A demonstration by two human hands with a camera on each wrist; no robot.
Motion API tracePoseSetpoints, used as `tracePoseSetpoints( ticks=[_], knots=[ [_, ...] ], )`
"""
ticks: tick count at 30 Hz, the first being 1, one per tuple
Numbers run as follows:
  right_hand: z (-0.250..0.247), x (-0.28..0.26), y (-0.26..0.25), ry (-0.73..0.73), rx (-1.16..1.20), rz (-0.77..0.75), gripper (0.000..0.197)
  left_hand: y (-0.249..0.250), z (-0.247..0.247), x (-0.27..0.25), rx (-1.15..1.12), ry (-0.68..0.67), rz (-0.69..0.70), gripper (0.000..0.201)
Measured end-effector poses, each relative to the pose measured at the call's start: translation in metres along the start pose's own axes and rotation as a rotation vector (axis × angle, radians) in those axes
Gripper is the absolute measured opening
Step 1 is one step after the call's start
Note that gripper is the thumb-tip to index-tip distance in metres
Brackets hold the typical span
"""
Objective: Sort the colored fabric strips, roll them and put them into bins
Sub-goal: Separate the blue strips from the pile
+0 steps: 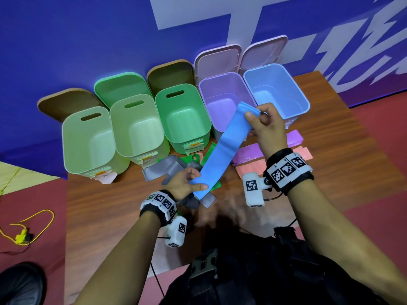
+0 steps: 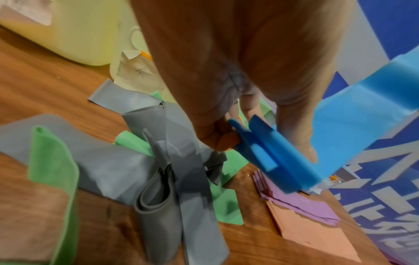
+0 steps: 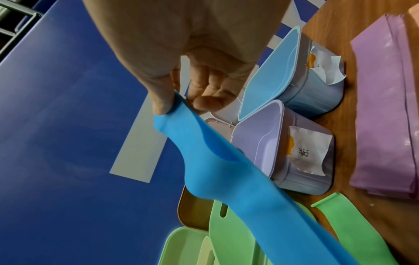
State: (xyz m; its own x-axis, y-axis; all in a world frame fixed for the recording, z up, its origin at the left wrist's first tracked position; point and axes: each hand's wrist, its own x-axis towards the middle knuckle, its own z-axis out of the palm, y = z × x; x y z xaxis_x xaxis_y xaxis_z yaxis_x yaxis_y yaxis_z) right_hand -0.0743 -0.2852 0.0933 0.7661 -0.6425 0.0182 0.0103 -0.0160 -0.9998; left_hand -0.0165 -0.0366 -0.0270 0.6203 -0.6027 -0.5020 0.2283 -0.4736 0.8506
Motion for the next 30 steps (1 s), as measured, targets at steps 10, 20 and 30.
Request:
tracePoseSetpoints(
  ticks=[10,20,30],
  knots=[
    [-0.010,-0.003,0.017,0.044,-0.014,0.083,0.021,-0.011,-0.004,-0.005,-0.128,0.001,-0.040,0.021],
    [-0.011,-0.007,0.020,0.005,0.062,0.105,0.018,-0.013,-0.003,-0.001,-0.023,-0.022,-0.077,0.032],
    [-0.035,-0.006,0.048,0.152,0.081,0.236,0.018,-0.019,-0.002,0.002,-0.039,0.035,-0.139,0.009]
  ],
)
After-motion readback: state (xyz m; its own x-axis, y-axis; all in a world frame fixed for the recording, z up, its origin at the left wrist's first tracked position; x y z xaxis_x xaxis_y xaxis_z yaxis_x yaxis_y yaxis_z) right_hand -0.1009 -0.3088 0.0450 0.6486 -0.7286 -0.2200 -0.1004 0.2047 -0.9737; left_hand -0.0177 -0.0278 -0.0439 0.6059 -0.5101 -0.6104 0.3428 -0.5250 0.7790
